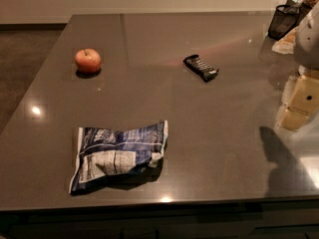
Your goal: Pick rxbar chocolate
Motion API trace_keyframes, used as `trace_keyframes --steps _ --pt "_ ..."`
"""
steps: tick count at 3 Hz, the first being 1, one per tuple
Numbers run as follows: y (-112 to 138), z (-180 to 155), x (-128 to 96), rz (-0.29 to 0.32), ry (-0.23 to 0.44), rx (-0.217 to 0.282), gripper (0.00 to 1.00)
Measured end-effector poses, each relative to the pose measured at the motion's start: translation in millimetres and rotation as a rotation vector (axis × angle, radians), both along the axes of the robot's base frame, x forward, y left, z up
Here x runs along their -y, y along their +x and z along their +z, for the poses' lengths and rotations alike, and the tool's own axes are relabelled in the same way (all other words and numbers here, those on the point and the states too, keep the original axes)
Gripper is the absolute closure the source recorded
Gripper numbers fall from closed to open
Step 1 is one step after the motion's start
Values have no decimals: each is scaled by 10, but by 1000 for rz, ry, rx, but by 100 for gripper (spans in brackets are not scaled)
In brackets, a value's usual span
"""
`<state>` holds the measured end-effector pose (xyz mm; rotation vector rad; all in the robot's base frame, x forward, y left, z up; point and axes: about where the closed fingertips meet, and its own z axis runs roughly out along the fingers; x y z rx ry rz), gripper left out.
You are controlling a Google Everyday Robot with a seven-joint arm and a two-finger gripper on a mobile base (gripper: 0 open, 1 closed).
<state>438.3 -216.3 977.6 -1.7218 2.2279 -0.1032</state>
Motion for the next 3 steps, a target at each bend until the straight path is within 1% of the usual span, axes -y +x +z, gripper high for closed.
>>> trace_keyframes --steps 1,2,3 --pt "0 0 0 0 0 0 0" --pt "160 -25 -76 0 4 -18 0" --pt "556 -152 -112 -54 1 -32 0"
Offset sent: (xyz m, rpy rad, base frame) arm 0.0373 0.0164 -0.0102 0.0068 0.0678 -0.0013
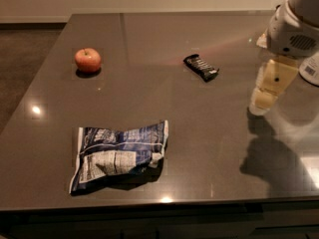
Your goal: Pick rxbar chocolate
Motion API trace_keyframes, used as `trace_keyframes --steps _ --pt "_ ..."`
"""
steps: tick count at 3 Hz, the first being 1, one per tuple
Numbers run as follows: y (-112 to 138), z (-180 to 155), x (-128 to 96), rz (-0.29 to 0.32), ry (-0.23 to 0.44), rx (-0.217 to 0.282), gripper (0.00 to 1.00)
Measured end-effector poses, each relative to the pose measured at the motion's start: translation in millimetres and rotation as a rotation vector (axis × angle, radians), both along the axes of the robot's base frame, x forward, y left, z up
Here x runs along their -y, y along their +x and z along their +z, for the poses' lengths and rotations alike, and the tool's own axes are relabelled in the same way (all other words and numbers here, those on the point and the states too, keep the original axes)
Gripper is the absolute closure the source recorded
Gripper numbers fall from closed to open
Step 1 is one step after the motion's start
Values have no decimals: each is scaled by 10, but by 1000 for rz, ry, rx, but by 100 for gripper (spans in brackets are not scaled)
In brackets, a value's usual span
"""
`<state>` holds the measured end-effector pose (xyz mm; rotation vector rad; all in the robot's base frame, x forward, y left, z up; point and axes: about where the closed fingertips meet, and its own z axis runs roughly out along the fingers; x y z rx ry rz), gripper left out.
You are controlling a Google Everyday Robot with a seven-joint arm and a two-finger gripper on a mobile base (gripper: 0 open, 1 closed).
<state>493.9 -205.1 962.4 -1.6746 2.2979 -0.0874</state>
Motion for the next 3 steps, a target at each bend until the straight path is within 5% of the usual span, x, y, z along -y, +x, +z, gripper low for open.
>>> trace_keyframes --steps 3 --pt "1648 -618 111 -409 86 25 0"
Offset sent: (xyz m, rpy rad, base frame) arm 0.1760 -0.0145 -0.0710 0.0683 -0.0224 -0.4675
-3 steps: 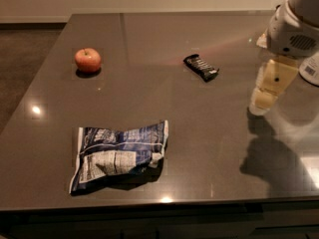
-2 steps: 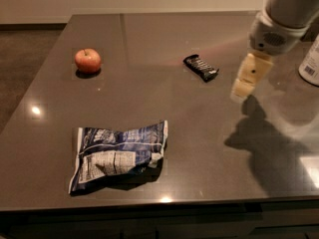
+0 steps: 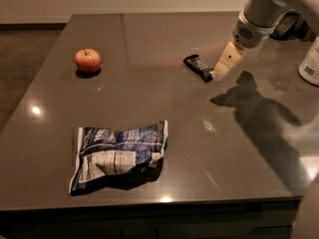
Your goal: Pick rxbar chocolate
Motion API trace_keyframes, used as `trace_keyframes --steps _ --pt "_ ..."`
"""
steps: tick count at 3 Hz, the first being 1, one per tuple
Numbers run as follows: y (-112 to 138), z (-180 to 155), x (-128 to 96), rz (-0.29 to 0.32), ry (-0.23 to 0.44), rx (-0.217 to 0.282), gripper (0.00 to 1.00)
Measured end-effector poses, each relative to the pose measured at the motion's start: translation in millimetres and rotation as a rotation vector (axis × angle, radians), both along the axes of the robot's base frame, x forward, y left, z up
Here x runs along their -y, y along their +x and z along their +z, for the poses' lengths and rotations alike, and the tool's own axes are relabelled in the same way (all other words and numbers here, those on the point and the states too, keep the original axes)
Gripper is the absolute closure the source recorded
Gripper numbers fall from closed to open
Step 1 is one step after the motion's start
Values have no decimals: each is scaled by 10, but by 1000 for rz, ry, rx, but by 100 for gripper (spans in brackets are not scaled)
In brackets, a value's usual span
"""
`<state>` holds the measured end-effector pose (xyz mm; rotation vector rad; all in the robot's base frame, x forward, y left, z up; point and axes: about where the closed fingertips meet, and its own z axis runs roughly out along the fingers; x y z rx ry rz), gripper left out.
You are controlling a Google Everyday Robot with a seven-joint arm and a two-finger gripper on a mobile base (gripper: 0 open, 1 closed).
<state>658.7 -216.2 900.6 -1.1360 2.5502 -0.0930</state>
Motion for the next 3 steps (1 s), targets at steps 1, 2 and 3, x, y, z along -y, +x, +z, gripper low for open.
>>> trace_keyframes --steps 1,2,3 --pt "281 -141 -69 -31 38 -1 0" --pt "442 -324 -167 -50 66 -29 0" --pt "547 -478 -238 -60 76 -51 0"
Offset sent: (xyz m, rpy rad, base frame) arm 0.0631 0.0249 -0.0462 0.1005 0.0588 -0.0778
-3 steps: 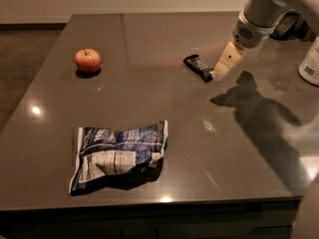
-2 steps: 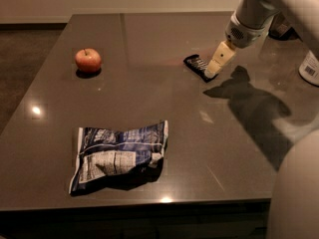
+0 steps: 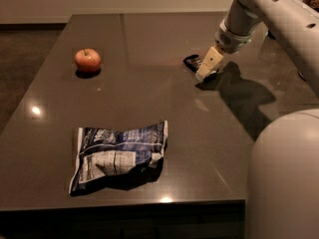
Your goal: Pick rxbar chocolate
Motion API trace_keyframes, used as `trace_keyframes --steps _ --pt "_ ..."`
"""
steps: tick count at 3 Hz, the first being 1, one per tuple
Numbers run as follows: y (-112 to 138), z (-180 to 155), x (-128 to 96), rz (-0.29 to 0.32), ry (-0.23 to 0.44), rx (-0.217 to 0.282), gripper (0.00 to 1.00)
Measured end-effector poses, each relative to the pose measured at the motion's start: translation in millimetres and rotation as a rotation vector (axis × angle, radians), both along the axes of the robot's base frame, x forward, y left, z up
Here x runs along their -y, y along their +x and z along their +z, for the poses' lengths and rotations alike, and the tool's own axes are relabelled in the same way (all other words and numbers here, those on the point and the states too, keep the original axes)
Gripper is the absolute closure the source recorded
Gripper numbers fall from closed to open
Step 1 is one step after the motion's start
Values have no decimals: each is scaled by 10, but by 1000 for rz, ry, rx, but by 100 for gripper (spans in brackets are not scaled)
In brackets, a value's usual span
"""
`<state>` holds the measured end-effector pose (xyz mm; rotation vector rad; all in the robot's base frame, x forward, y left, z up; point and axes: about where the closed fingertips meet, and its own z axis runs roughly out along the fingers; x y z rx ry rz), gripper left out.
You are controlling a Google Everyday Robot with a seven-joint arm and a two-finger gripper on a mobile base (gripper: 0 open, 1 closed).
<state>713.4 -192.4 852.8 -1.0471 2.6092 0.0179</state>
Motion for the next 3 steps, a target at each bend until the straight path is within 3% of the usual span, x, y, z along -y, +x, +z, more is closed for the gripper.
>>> trace_keyframes --steps 1,3 --pt "82 -100 -113 15 11 -16 1" --pt "122 -157 -252 64 16 -37 47"
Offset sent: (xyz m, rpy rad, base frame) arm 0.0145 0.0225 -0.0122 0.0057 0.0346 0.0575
